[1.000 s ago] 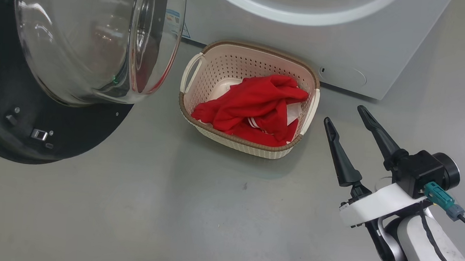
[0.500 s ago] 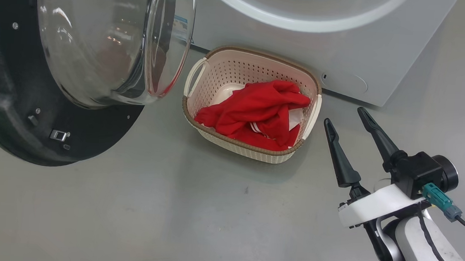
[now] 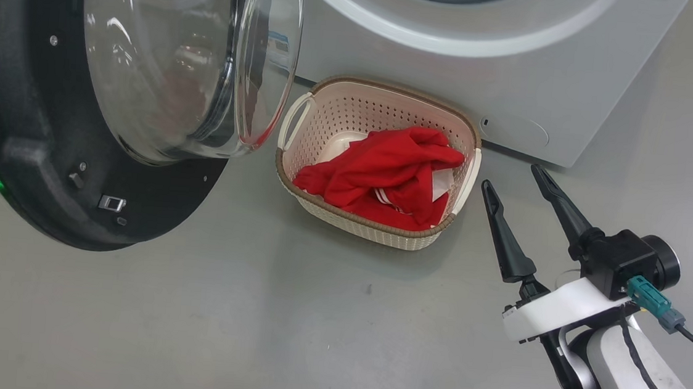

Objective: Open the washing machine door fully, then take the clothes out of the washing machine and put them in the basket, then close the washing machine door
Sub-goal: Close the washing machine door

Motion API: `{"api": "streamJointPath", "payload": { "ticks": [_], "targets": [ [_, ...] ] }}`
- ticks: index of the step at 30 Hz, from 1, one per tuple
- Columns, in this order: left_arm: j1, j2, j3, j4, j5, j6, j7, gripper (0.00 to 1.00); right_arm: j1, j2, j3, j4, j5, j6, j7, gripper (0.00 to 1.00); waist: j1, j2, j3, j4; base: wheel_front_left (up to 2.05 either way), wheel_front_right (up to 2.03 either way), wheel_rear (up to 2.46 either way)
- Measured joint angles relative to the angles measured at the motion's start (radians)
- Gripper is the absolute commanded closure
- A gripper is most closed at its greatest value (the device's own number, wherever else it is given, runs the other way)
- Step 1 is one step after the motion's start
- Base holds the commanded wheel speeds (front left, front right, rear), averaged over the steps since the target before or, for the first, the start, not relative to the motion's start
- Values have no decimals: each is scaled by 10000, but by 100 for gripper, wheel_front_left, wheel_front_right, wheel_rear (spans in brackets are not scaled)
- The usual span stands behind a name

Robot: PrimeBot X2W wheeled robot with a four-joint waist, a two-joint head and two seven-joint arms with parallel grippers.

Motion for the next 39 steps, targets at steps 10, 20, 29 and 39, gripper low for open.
{"api": "streamJointPath", "payload": {
  "ticks": [10, 20, 29, 39],
  "targets": [
    [779, 155, -882, -2594, 899, 0, -2057, 100, 161, 148, 31, 251, 88, -10, -201, 0, 0, 0, -341, 102, 0, 0, 0],
    [2404, 1177, -2391, -4828, 3114, 0, -5609, 100, 403, 349, 56, 428, 301, -10, -303, 0, 0, 0, -746, 119, 0, 0, 0],
    [4218, 1862, -3509, -5670, 4656, -4, -8922, 100, 520, 483, 186, 566, 347, -8, -393, 0, 0, 0, -1057, 59, 0, 0, 0],
    [5818, 1749, -3983, -5818, 5430, -46, -11668, 100, 563, 568, 159, 581, 351, -58, -481, 0, 0, 0, -1166, -82, 0, 0, 0]
  ]
}}
